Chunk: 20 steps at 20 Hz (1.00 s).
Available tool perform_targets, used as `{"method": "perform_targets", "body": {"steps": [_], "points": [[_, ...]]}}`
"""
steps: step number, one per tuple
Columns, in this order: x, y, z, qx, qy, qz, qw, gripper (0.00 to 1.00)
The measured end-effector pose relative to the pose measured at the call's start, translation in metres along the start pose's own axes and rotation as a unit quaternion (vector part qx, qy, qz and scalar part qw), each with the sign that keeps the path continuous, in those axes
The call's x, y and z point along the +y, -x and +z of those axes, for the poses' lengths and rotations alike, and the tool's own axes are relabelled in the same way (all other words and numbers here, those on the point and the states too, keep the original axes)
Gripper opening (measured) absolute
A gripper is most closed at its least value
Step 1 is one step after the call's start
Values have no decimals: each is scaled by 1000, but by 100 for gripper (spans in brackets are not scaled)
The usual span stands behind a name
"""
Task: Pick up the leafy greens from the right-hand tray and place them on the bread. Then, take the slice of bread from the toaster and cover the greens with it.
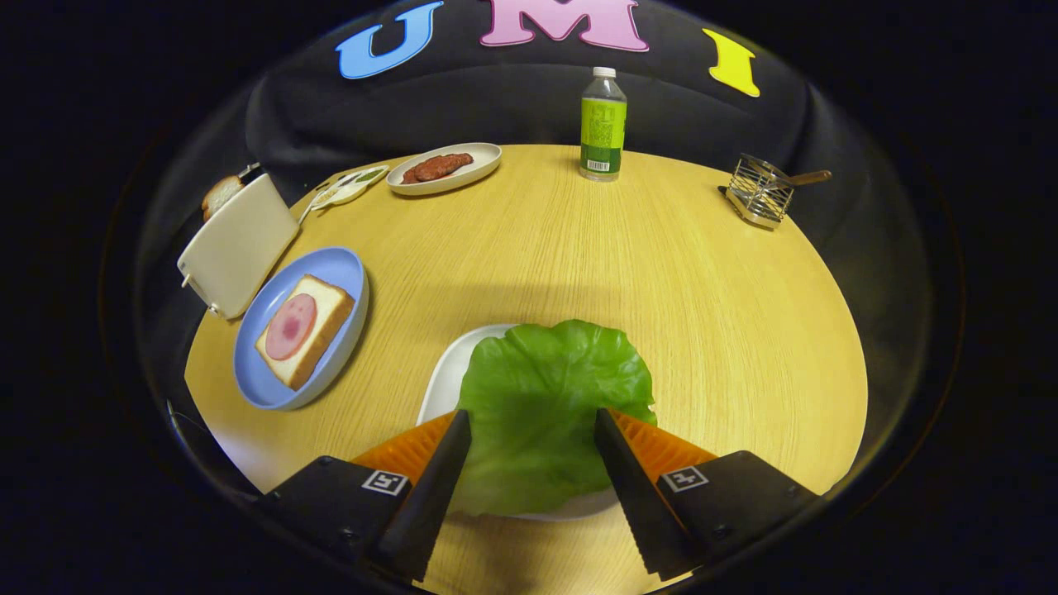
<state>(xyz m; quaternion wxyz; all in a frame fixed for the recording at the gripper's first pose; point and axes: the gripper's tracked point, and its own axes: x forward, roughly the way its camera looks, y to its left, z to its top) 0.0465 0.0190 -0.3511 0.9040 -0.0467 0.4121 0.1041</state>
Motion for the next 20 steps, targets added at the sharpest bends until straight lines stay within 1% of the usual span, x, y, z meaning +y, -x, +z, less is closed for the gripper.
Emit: {"method": "perform_targets", "body": {"steps": [1,2,5,6,7,8,9,11,12,13,14,15,17,19,20], "points": [[-2,-1,-1,3,8,-2,1000,95],[-2,1,-1,-1,9,-3,1000,91],[1,0,-2,2,9,-4,1000,90],[2,0,-1,2,10,-2,1000,87],[6,-1,-3,6,18,-1,1000,87],[7,-1,-2,5,29,3,1000,72],[12,-1,-2,5,35,17,999,71],[12,0,-2,4,46,15,999,58],[15,-1,-2,4,47,24,999,51],[16,-5,-2,7,39,25,999,51],[16,-1,-2,7,36,25,999,30],[17,-2,-1,5,40,32,999,29],[20,-3,0,6,41,44,998,14],[20,-1,0,11,38,62,997,12],[20,-3,1,15,30,72,997,8]]}}
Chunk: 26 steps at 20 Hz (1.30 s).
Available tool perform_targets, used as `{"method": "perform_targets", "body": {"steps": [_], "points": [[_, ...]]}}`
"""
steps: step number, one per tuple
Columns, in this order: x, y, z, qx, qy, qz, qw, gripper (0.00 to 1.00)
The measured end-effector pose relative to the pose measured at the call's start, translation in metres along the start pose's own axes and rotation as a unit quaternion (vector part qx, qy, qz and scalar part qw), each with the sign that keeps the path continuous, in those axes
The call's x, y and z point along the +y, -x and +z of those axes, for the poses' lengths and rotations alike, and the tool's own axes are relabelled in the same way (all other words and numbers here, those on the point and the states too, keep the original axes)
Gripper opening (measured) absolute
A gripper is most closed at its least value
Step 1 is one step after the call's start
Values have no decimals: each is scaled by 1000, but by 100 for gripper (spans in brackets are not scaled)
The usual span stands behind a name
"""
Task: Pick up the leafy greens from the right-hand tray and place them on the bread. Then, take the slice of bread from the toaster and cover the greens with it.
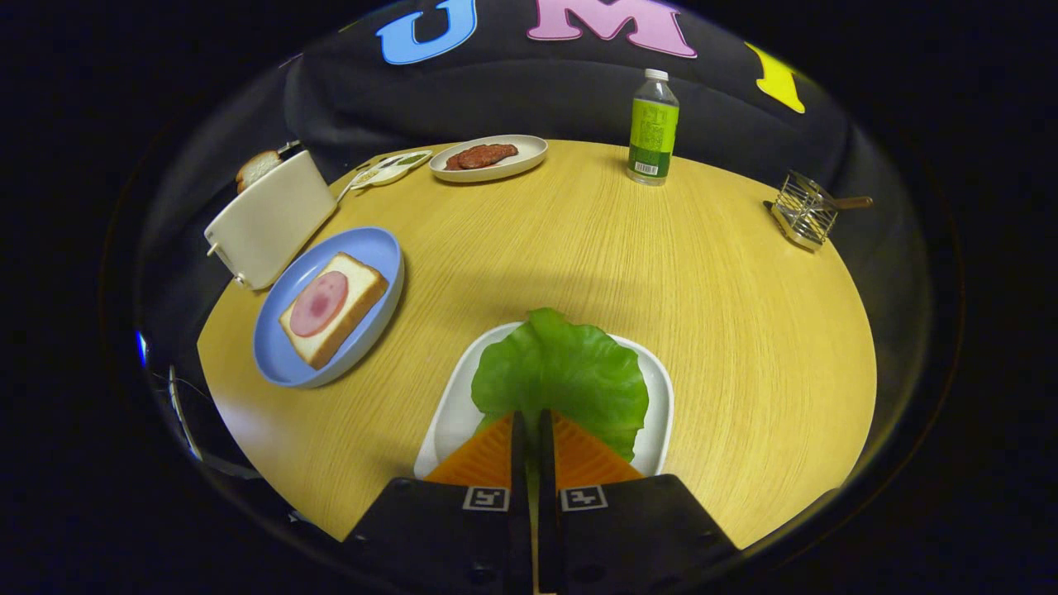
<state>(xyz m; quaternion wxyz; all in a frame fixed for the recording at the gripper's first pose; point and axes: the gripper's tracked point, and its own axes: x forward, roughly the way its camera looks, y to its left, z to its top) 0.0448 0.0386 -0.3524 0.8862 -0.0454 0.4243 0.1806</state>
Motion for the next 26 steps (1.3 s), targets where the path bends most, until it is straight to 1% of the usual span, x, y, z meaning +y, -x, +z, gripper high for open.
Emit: {"method": "perform_targets", "body": {"steps": [1,2,4,10,15,21,26], "points": [[-1,2,0,8,-8,7,1000,8],[-2,1,0,16,-16,8,1000,6],[-4,9,12,3,-25,1,1000,6],[-5,41,47,-26,-5,-28,999,5],[19,66,83,-49,2,-26,998,6],[71,79,130,-75,21,5,997,6],[130,65,151,-73,38,51,995,5]]}}
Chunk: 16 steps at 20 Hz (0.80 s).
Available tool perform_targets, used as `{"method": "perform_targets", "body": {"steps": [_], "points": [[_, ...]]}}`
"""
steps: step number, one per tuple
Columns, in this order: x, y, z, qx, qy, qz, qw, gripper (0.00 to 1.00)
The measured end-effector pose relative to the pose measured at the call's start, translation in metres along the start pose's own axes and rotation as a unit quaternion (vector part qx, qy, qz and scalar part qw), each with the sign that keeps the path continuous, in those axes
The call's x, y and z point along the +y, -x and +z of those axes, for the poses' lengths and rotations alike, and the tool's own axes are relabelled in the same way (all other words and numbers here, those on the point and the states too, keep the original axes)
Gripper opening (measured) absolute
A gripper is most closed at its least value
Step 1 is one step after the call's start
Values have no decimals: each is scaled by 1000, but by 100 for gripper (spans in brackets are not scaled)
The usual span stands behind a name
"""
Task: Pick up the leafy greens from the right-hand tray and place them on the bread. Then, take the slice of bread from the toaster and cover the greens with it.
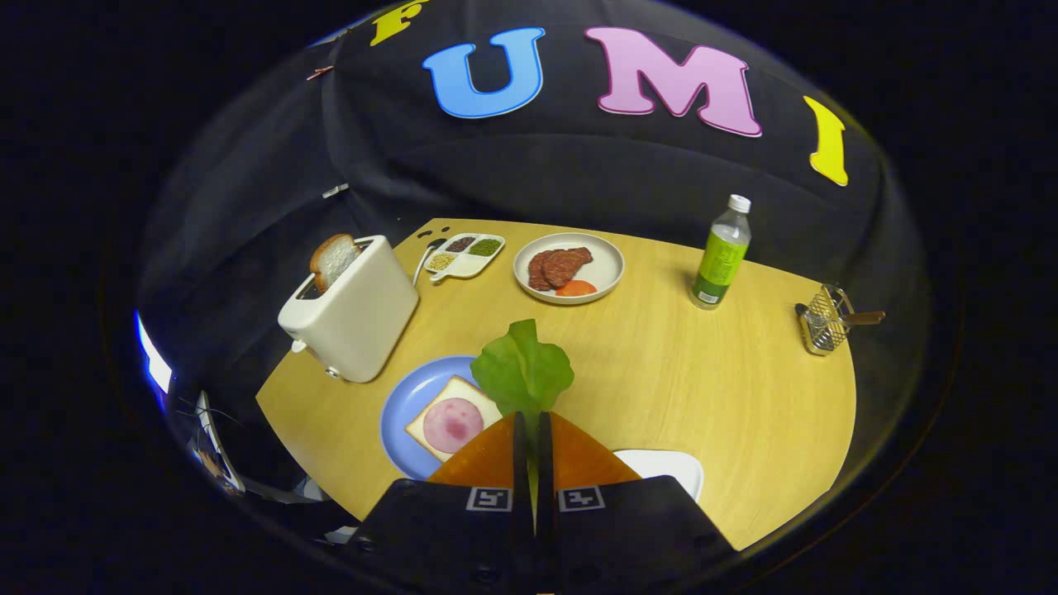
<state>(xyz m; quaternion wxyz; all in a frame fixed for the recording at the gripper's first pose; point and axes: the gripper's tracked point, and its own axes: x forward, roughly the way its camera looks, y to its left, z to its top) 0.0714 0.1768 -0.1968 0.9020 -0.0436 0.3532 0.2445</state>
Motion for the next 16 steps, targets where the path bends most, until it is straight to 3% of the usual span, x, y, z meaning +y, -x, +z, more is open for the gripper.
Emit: {"method": "perform_targets", "body": {"steps": [8,16], "points": [[69,-51,-19,43,20,47,998,6],[86,-83,-46,77,29,31,996,7]]}}
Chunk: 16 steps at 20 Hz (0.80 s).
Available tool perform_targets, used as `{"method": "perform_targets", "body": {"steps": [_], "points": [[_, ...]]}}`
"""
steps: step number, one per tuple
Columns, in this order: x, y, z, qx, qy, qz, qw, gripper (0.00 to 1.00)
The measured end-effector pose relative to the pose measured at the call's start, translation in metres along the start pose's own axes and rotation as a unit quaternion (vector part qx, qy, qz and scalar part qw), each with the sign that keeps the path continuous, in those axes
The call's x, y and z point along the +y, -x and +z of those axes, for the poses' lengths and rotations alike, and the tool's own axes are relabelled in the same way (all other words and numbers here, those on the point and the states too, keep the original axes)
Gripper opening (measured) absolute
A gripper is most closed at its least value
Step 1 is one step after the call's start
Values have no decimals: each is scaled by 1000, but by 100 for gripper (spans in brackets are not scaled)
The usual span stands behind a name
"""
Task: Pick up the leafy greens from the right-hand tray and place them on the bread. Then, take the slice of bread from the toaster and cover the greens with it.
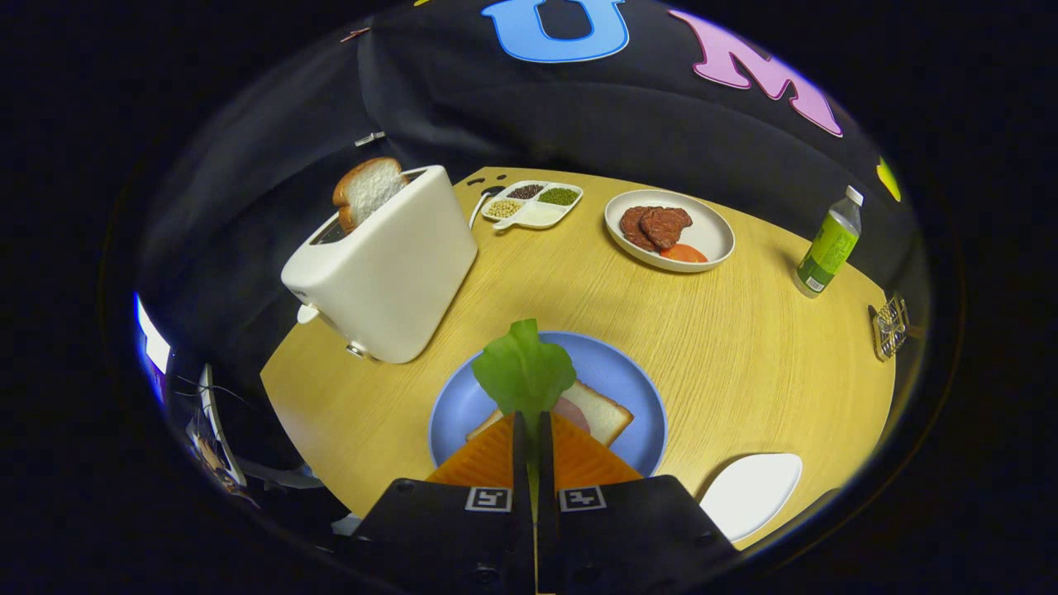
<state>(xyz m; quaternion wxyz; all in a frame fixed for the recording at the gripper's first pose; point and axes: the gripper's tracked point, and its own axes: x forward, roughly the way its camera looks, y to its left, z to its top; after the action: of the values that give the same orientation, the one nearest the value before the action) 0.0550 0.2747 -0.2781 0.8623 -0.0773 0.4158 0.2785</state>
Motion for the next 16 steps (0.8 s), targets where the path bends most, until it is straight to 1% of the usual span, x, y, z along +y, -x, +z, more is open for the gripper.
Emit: {"method": "perform_targets", "body": {"steps": [3,4,5,6,8,10,11,14,16], "points": [[0,-6,-3,1,-13,-10,1000,13],[0,-9,-5,3,-17,-11,1000,20],[-1,-11,-6,5,-20,-16,1000,21],[0,-12,-8,7,-22,-16,1000,25],[4,-16,-10,11,-23,-12,1000,31],[7,-12,-11,9,-16,-12,1000,44],[8,-12,-11,8,-12,-13,1000,46],[12,-11,-17,7,2,-15,1000,65],[13,-12,-20,6,8,-19,1000,65]]}}
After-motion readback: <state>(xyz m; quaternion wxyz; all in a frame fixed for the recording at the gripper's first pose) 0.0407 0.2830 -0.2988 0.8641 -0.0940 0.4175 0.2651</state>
